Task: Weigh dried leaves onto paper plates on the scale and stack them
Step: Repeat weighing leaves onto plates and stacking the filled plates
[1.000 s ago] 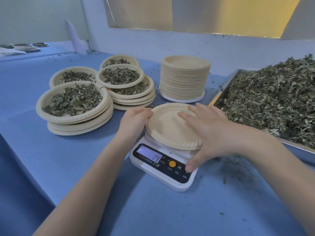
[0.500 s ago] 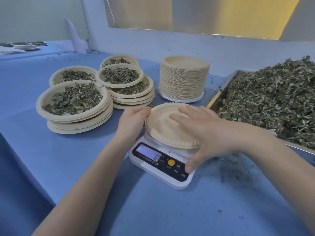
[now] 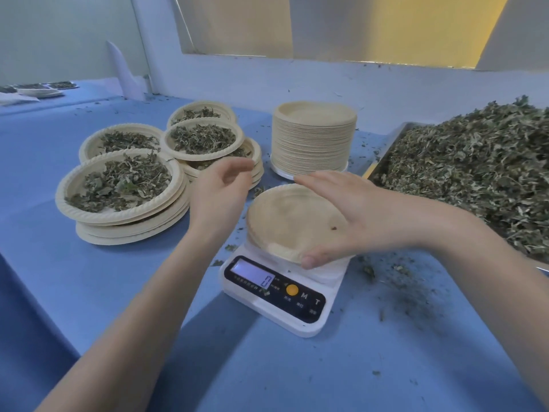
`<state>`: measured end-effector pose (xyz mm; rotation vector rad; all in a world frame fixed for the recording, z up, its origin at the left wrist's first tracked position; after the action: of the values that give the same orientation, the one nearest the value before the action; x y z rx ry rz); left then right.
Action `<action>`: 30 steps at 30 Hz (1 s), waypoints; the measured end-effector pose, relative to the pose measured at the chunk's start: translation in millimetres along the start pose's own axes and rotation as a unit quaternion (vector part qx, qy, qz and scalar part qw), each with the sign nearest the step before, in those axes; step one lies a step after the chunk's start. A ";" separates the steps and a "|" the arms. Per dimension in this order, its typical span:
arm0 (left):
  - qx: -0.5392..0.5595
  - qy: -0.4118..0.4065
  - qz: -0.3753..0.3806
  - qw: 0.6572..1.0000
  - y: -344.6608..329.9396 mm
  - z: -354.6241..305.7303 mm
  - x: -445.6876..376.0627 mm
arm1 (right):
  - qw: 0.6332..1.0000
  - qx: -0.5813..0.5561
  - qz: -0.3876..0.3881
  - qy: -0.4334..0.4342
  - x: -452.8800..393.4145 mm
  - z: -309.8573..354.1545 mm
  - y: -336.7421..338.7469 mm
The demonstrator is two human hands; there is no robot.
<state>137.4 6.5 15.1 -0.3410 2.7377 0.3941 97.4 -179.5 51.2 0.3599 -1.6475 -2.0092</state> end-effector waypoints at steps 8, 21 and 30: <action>-0.100 -0.109 0.211 0.966 -103.2 -77.4 2.3 | 0.995 0.024 -0.090 -0.020 22.9 -38.8 29.3; -0.340 -0.162 0.479 0.793 -261.7 -88.9 -19.8 | 0.940 0.038 -0.015 -0.338 105.6 -215.5 32.3; -0.429 -0.049 0.541 0.722 -279.1 -48.6 -33.7 | 0.943 -0.045 -0.014 -0.330 75.2 -255.0 -5.0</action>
<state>231.8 -262.7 8.2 1.1220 2.1191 1.8796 163.1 -431.3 -3.0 -0.3752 -1.9078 -2.3710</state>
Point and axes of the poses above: each hand's wrist, its own x-axis away from the middle knuckle, its own y-axis out of the back of the hand, z = x × y, the point moved 3 cm from there along -x, towards the middle knuckle, and after that the axes turned 3 degrees about z, right-handed, at the moved point
